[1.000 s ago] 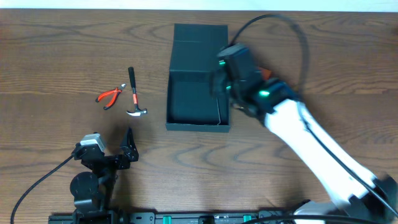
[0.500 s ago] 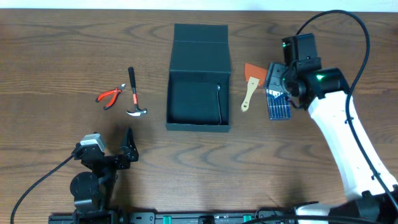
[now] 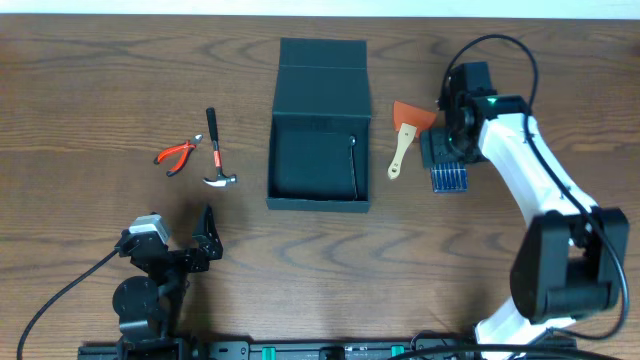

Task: Pack container
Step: 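Move the right gripper back over the blue screwdriver set, then lower the right gripper and grasp the blue screwdriver set case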

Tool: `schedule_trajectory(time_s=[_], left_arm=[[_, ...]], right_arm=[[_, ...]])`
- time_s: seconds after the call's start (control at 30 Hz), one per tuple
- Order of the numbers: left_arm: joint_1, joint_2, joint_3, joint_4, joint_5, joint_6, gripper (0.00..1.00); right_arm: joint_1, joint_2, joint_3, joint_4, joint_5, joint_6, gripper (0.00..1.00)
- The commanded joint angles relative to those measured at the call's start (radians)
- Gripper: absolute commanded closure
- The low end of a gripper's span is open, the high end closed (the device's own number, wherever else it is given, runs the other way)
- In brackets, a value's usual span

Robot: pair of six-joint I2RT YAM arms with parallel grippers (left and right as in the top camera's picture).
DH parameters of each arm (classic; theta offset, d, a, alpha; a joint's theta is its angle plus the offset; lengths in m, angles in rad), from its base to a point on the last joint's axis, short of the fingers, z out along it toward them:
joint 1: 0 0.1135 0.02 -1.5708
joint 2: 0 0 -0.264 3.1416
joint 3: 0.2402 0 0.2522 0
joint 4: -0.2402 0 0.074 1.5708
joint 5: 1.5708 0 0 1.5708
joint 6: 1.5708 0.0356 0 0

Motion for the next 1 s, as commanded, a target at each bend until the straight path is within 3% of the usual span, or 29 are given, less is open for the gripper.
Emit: schedule_trajectory(time_s=[0.0, 0.97], left_arm=[[0.003, -0.006, -0.026, -0.006, -0.013, -0.006, 0.02], [0.003, -0.006, -0.026, -0.006, -0.013, -0.005, 0.02]], right_arm=[[-0.008, 0.046, -0.008, 0.014, -0.045, -0.108, 0.07], [-0.079, 0.18, -0.009, 0.145, -0.135, -0.187, 0.06]])
